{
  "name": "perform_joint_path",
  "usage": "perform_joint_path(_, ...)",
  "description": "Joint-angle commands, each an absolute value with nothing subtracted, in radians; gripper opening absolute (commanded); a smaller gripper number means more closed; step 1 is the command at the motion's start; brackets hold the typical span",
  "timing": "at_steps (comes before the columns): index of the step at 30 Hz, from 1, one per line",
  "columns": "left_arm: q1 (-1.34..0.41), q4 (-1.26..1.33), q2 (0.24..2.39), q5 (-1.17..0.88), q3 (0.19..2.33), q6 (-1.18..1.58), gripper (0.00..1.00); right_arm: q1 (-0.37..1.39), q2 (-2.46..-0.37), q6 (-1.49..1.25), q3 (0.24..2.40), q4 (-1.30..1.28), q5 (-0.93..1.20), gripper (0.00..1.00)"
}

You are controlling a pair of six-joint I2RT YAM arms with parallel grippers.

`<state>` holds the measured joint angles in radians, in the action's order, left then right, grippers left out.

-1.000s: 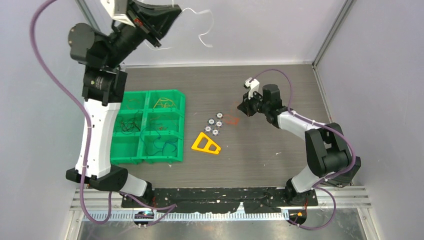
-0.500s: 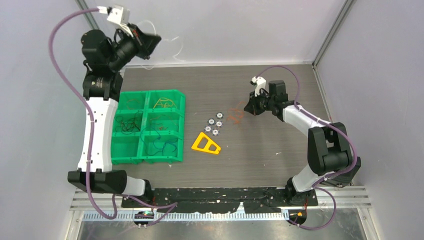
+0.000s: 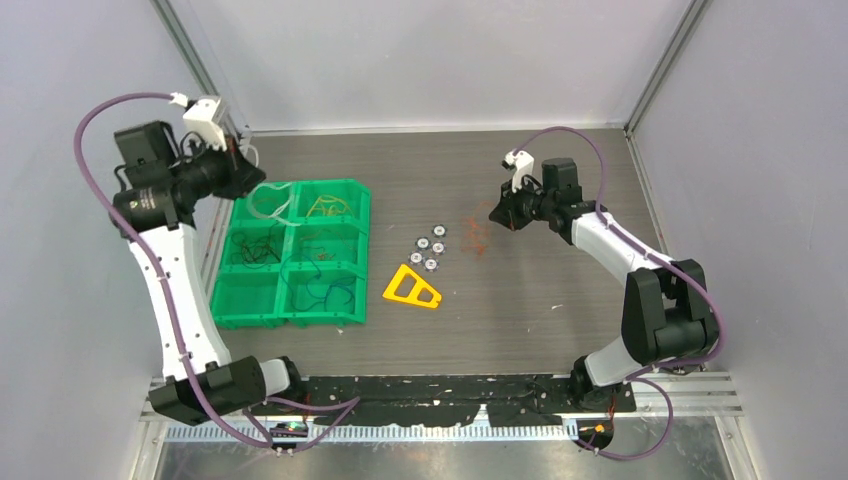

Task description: Untangle the cables

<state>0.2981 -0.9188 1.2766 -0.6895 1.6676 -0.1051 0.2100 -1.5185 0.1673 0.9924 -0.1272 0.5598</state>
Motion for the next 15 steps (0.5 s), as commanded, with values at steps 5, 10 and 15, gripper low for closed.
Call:
perform_joint_path(5,0.442,-1.353,1.216,-0.697,1.717,-0.412,0.0,0.212,-1.494,0.187,1.021,-0.125,0.598,0.05)
perform_joint_path(10,0.514,-1.427,1.192,-0.676,1.686,-0.475,0.0,0.212,-1.497,0.195,1.026,-0.126,0.608,0.05)
perform_joint_path(15,0.564,-1.517,1.221,-0.727,1.698,-0.525,0.0,0.212,-1.495,0.204,1.031,-0.126,0.613,0.05)
